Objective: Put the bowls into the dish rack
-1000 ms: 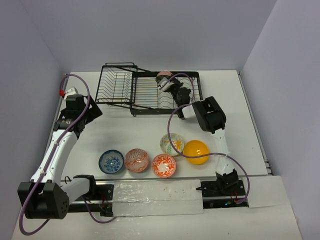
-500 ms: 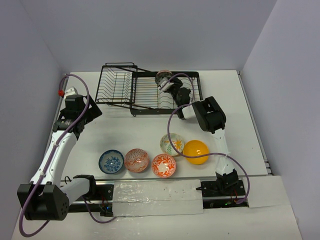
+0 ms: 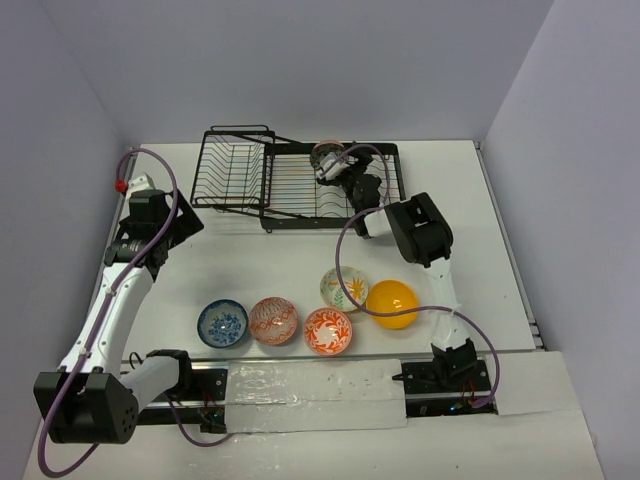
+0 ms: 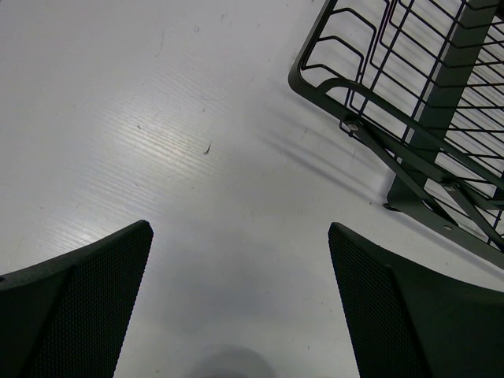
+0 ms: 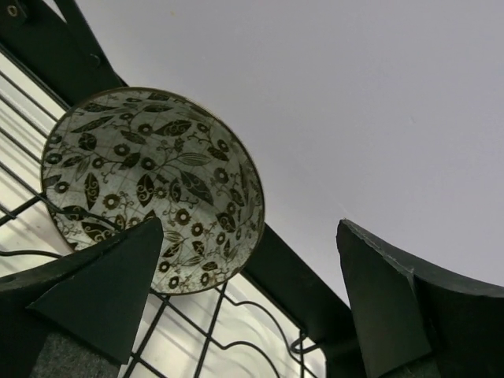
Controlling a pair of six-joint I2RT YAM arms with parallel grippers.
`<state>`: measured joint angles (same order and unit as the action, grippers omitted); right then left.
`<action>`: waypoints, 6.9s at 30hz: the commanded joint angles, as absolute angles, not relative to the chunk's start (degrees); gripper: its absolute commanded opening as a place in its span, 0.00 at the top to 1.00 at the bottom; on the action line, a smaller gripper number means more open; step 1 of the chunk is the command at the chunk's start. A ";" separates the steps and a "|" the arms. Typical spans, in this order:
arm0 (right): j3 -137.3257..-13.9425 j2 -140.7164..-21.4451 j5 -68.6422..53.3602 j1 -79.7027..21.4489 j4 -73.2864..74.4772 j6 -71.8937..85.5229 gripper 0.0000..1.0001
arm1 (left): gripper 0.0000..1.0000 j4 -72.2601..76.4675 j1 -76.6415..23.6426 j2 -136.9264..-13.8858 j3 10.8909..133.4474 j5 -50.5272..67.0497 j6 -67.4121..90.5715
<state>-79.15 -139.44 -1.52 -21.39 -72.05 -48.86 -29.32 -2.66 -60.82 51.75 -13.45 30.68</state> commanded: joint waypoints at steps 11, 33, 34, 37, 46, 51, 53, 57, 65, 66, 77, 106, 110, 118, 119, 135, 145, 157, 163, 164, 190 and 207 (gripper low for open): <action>-77.70 -125.87 2.02 -22.06 -65.58 -38.69 0.00 | 0.01 -26.98 -2.37 -58.62 51.59 -15.20 30.15; -82.98 -92.82 -2.72 -33.40 -5.37 5.09 0.00 | 0.01 -27.25 -3.25 -58.01 50.80 -18.28 31.11; -82.53 -91.86 -1.25 -33.57 -2.14 7.27 0.00 | 0.01 -27.42 -3.51 -58.18 50.89 -18.54 31.11; -80.86 -87.03 -2.10 -33.84 6.45 10.80 0.11 | 0.01 -27.60 -4.48 -58.71 50.98 -18.81 31.11; -74.28 -75.86 -2.45 -35.24 32.68 14.05 0.13 | 0.01 -27.51 -7.03 -58.36 50.89 -18.98 31.11; -67.60 -73.04 -7.11 -35.16 40.51 16.87 0.17 | 0.01 -27.42 -7.21 -58.71 50.80 -18.63 31.03; -65.23 -73.13 -9.30 -35.16 42.71 18.10 0.22 | 0.01 -27.60 -7.38 -59.15 50.80 -18.63 31.03; -61.62 -72.42 -11.68 -35.16 41.49 19.07 0.23 | 0.01 -27.51 -7.56 -59.41 50.80 -18.46 31.03; -59.33 -76.72 -15.20 -34.37 39.99 18.19 0.25 | 0.01 -27.86 -7.65 -59.68 50.89 -18.90 30.94; -59.15 -76.99 -15.47 -34.19 39.38 18.19 0.25 | 0.01 -27.77 -7.65 -59.59 50.89 -18.98 30.85; -56.69 -80.16 -17.66 -29.45 36.39 16.17 0.28 | 0.01 -27.86 -7.65 -59.94 50.80 -19.16 30.76; -56.34 -90.00 -20.30 -24.79 34.54 12.48 0.44 | 0.01 -27.95 -7.73 -61.61 50.98 -19.42 30.67; -56.42 -90.09 -19.69 -24.79 34.63 12.57 0.51 | 0.01 -27.95 -7.73 -61.61 51.06 -19.42 30.76; -56.86 -91.23 -19.25 -24.79 35.16 13.18 0.63 | 0.01 -27.86 -7.73 -61.70 50.98 -19.07 30.67; -56.95 -91.23 -19.25 -24.79 35.16 13.18 0.63 | 0.01 -27.86 -7.73 -61.70 50.98 -19.07 30.67; -59.76 -91.84 -18.81 -24.79 36.56 12.75 0.76 | 0.01 -27.95 -7.73 -61.44 50.98 -19.51 30.76; -62.58 -92.46 -18.72 -24.79 38.32 12.22 0.88 | 0.01 -27.86 -7.73 -61.35 50.98 -19.42 30.76; -66.18 -92.29 -18.63 -25.75 40.17 10.02 1.00 | 0.01 -27.86 -7.73 -61.26 50.98 -19.42 30.67; -73.64 -88.33 -17.58 -26.89 43.50 6.17 1.00 | 0.01 -27.77 -7.73 -61.17 50.89 -19.42 30.76; -76.70 -87.72 -17.14 -27.33 44.81 5.63 1.00 | 0.01 -27.77 -7.73 -61.26 50.89 -19.42 30.76; -88.68 -82.60 18.53 -33.66 19.44 -28.02 1.00 | 0.01 -28.39 -7.73 -62.14 51.15 -20.56 31.03; -72.52 -92.10 30.77 -37.35 -30.57 -60.01 1.00 | 0.01 -28.74 -7.73 -60.91 51.15 -22.50 31.20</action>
